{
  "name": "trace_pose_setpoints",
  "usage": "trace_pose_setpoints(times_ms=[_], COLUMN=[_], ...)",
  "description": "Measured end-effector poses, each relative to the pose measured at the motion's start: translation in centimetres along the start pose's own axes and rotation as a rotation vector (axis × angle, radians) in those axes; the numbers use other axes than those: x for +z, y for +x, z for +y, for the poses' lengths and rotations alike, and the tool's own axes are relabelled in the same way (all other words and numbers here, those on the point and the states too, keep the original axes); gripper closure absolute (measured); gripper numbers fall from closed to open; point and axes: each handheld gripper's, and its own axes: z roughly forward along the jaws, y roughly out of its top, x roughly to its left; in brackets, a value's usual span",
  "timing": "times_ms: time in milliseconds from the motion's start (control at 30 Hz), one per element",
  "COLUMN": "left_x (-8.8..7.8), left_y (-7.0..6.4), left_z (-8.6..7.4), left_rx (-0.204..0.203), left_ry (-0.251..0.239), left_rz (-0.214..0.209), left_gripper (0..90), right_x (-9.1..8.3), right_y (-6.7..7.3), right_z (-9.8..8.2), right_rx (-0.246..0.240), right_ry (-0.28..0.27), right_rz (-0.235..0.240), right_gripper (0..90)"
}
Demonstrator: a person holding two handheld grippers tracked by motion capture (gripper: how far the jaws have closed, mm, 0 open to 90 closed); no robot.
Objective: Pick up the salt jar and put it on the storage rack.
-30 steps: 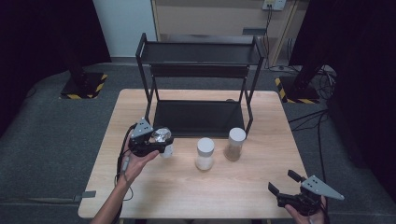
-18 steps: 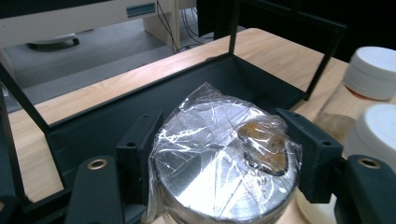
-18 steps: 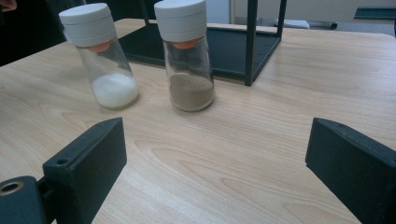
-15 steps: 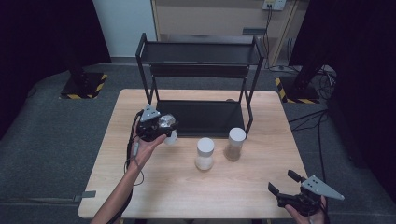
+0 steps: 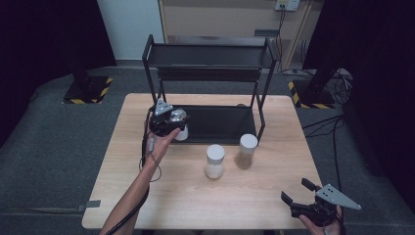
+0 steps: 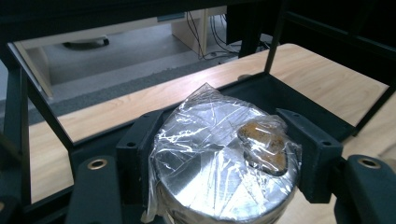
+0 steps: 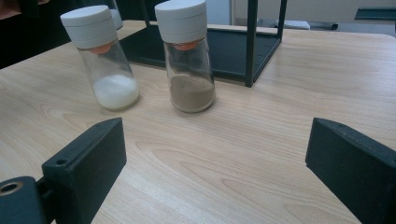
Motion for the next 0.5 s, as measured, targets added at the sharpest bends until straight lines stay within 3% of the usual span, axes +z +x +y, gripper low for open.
trace_pose_setpoints(times_ms=[200,500], left_x=[1.8,3.7], left_y=[-0.5,-0.1], left_z=[0.2,-0.3], left_rx=[-0.008,-0.025], left_ry=[0.009,0.027], left_rz=[0.037,0.081], left_gripper=[33.9,34.0], right_x=[0.0,0.0], right_y=[0.0,-0.1], right_z=[0.0,-0.1], right_rx=[0.000,0.005], right_ry=[-0.001,-0.003], right_rz=[0.001,0.001], right_gripper=[5.3,5.2])
